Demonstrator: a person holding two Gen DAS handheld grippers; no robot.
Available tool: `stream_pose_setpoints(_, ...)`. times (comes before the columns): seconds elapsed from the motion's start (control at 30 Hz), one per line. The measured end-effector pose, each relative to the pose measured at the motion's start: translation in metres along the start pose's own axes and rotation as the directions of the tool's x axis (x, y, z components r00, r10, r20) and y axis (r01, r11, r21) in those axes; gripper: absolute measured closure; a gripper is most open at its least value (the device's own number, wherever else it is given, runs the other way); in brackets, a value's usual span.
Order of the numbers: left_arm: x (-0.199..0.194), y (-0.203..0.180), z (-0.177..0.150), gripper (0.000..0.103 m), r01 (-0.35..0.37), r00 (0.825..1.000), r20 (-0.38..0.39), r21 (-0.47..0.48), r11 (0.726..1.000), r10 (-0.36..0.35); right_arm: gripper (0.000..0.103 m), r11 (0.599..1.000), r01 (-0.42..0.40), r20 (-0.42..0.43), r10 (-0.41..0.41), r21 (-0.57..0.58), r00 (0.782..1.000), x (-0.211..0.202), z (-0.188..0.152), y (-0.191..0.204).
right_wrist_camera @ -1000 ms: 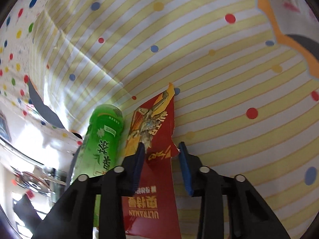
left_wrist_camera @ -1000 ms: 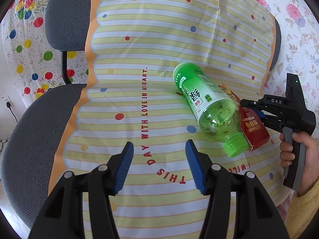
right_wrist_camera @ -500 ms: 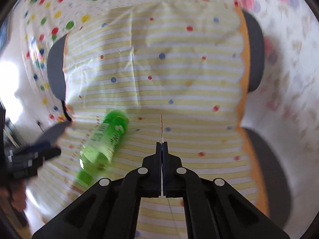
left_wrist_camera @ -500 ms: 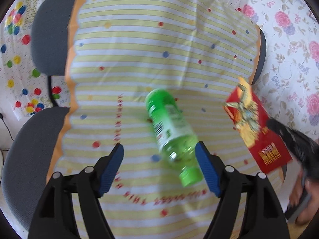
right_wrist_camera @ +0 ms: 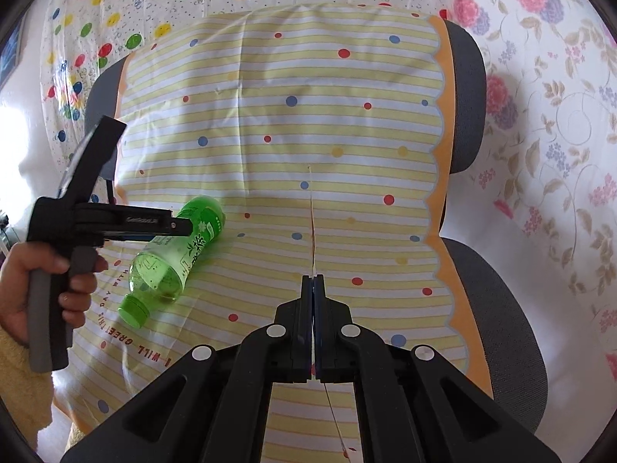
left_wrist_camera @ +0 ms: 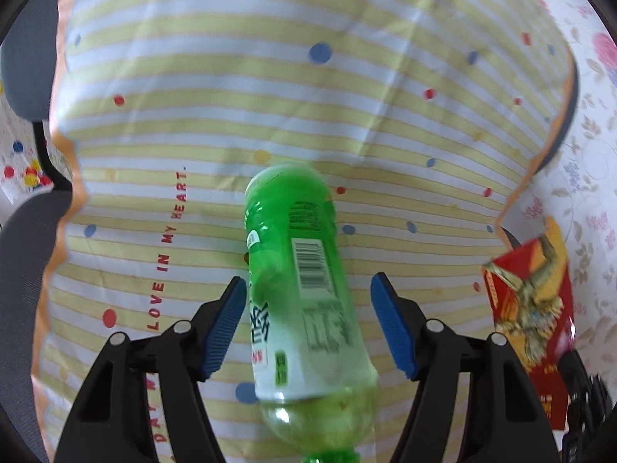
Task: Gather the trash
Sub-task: 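Grasp the green bottle with the left tool while the right holds the box, then carry the green bottle and red box to the bin and release both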
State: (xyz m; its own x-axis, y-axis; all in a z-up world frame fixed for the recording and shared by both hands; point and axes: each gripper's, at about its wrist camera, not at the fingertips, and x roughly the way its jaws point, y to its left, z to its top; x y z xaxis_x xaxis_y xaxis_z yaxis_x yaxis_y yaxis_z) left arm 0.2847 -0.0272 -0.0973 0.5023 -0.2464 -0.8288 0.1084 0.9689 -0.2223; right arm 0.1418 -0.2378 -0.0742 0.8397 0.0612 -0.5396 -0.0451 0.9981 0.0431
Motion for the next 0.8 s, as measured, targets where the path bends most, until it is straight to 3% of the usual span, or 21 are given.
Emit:
stream_pose_setpoints(0.2, 0.004, 0.006, -0.006, 0.049, 0.038, 0.999, 0.009, 0.000, 0.999, -0.038, 0.102, 1.000, -0.024, -0.007, 0.024, 0.014, 1.000, 0.001, -0.002, -0.001)
stream_pose_setpoints(0.37, -0.019, -0.009, -0.040, 0.049, 0.041, 0.999, 0.030, 0.090, 0.995, -0.044, 0.102, 0.997, -0.059, 0.003, 0.059, 0.047, 0.998, -0.017, -0.005, 0.001)
stream_pose_setpoints(0.5, -0.046, -0.026, -0.082, 0.048, -0.062, 0.997, 0.053, 0.228, 0.972, 0.051, 0.102, 0.997, -0.061, 0.011, 0.060, 0.052, 0.998, -0.039, -0.010, 0.002)
stream_pose_setpoints(0.6, -0.058, -0.034, -0.104, 0.045, -0.089, 0.996, 0.033, 0.287, 0.954, 0.083, 0.102, 0.997, -0.058, 0.014, 0.057, 0.056, 0.998, -0.057, -0.018, 0.005)
stream_pose_setpoints(0.8, -0.051, -0.027, -0.109, 0.042, -0.051, 0.998, -0.011, 0.249, 0.967, 0.056, 0.102, 0.995, -0.059, 0.014, 0.058, 0.080, 0.998, -0.085, -0.037, 0.009)
